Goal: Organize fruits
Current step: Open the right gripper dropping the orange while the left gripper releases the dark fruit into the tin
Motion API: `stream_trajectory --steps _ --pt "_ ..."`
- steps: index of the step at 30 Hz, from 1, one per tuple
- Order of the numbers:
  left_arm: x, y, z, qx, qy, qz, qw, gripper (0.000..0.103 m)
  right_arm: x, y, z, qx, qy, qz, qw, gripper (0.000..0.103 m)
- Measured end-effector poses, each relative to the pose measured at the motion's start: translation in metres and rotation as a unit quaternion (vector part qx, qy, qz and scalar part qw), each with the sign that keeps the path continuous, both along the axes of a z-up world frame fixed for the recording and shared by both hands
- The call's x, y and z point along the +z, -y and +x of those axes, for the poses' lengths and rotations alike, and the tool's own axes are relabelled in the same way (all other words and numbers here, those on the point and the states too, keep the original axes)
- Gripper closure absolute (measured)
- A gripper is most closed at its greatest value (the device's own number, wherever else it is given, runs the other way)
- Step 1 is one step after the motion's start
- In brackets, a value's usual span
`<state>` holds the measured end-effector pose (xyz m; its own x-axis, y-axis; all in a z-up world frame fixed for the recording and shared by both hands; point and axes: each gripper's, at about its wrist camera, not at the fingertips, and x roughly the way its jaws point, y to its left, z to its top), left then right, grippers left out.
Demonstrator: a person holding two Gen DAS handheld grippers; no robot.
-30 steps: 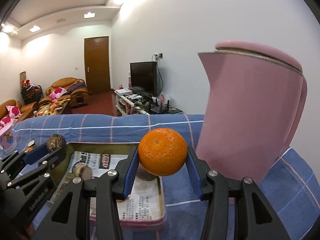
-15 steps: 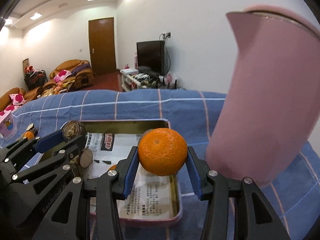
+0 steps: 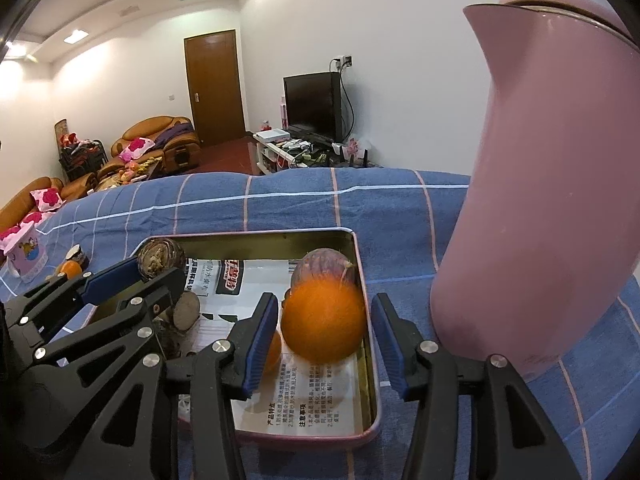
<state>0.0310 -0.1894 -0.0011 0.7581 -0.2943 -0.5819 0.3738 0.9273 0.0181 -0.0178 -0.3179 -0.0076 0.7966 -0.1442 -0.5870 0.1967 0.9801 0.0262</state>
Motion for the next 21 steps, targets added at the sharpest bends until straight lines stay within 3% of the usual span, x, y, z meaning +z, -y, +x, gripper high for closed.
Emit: stream_trajectory --steps 8,10,11,16,17,21 --pt "0.002 -0.006 -0.002 0.01 0.008 -0.003 0.9999 0.061 0.008 -0.011 -0.01 0.015 0.035 -0.028 0.999 0.052" --pt "0.003 -0.006 -0.005 0.008 0.015 -0.002 0.9998 0.054 0.013 -0.011 -0.012 0.004 0.046 -0.037 0.998 0.051" --pt "0.004 -0.006 -0.007 0.013 0.022 0.0 0.9997 0.045 0.015 -0.011 -0.014 -0.006 0.053 -0.045 0.998 0.051" --pt "0.012 -0.019 -0.012 0.05 0.057 -0.014 0.997 0.014 0.024 0.003 -0.024 -0.037 0.086 -0.024 0.995 0.029" --pt "0.014 -0.024 -0.013 0.062 0.064 -0.02 0.9958 0.003 0.025 0.006 -0.026 -0.04 0.093 -0.016 0.995 0.026" --pt "0.022 -0.037 -0.019 0.063 0.088 -0.046 0.9931 0.0 0.029 0.009 -0.034 -0.036 0.124 0.004 0.992 0.02"
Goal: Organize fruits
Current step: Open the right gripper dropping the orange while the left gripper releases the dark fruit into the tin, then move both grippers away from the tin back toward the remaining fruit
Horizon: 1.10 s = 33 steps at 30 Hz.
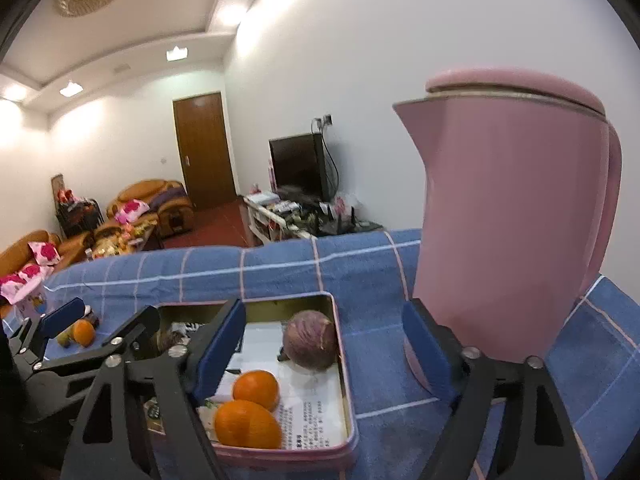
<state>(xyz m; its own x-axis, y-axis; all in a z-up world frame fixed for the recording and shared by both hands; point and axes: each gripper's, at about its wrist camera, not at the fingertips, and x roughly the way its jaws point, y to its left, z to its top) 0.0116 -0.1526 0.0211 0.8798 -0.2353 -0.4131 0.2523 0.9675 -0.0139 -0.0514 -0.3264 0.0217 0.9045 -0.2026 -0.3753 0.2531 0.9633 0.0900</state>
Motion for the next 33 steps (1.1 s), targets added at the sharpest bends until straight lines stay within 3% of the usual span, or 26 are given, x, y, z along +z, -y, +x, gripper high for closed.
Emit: stream_trajectory --steps 6,10,20,33 --pt "0.004 -0.009 -0.011 0.026 0.038 0.018 0.9988 0.0 0.003 -0.021 -0.009 -0.009 0.035 -0.067 0.997 0.02" --pt "0.0 -0.019 -0.014 0.045 0.05 0.026 0.9974 0.0 0.004 -0.026 -0.011 -0.01 0.046 -0.084 0.995 0.02" --pt "-0.005 -0.029 -0.022 0.043 0.041 0.035 0.9976 0.0 0.002 -0.017 -0.013 -0.047 0.032 -0.049 0.997 0.02" --pt "-0.007 -0.058 -0.026 0.042 0.043 0.046 0.9971 0.0 -0.002 -0.036 -0.026 -0.075 0.026 -0.023 0.997 0.02"
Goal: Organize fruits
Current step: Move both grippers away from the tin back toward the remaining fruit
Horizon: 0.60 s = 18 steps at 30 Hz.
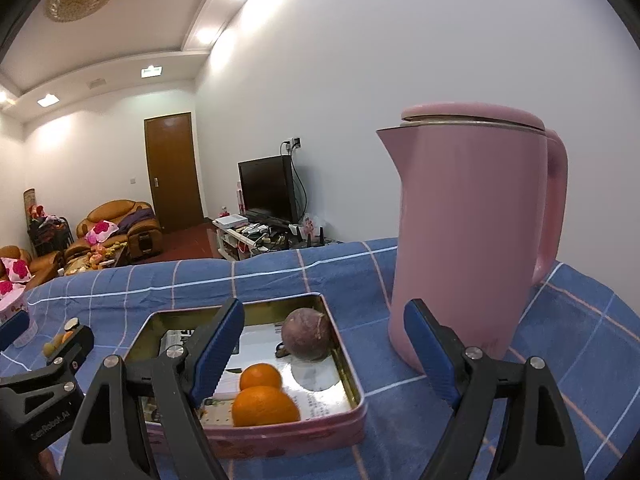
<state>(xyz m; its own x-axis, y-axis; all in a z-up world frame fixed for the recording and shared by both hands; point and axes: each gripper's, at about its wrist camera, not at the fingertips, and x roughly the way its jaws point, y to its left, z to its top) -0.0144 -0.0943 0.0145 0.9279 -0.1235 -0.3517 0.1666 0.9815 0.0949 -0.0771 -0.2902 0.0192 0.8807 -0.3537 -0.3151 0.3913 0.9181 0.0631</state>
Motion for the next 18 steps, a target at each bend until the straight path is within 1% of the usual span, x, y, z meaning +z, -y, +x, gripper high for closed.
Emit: stream_trajectory --steps 6,18 --pt "-0.001 -0.024 0.003 0.008 -0.001 0.004 1.0 0.0 -0.001 -0.019 -0.002 -0.002 -0.004 0.004 1.0 0.02" --pt "-0.003 -0.078 0.016 0.03 -0.001 0.004 0.9995 0.0 -0.001 -0.069 0.014 0.017 -0.01 0.009 1.0 0.02"
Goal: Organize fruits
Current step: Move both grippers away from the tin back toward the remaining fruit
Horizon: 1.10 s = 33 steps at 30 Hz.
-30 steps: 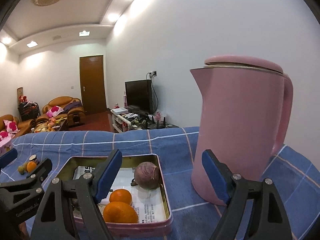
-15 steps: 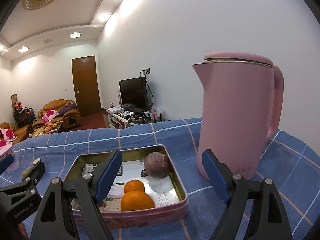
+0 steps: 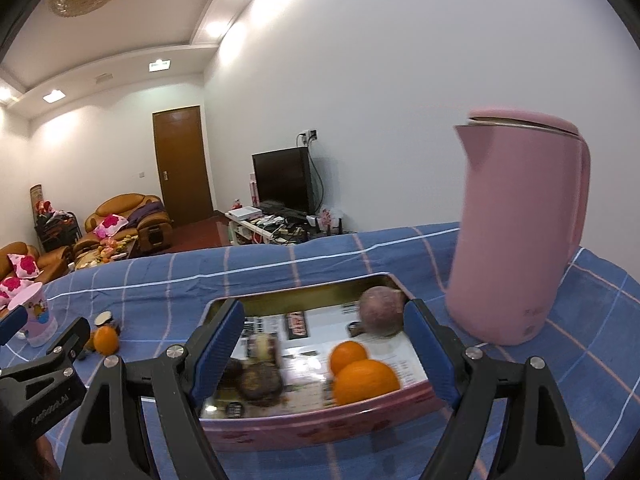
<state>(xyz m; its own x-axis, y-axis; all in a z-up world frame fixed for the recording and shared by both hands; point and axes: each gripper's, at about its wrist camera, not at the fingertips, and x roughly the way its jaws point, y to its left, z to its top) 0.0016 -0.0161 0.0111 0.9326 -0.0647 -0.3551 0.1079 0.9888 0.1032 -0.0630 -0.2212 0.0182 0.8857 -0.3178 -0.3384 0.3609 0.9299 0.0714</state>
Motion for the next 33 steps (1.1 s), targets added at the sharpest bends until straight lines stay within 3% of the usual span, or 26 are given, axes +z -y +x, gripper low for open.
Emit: stream_trajectory --steps 19,33 --pt "-0.005 -0.079 0.034 0.041 -0.019 -0.03 0.9985 0.0 -0.004 -0.085 0.034 0.051 -0.009 -0.01 0.999 0.02" --pt "-0.011 -0.125 0.066 0.119 -0.06 -0.029 0.9907 0.0 -0.009 -0.127 0.069 0.095 -0.026 0.015 0.995 0.02"
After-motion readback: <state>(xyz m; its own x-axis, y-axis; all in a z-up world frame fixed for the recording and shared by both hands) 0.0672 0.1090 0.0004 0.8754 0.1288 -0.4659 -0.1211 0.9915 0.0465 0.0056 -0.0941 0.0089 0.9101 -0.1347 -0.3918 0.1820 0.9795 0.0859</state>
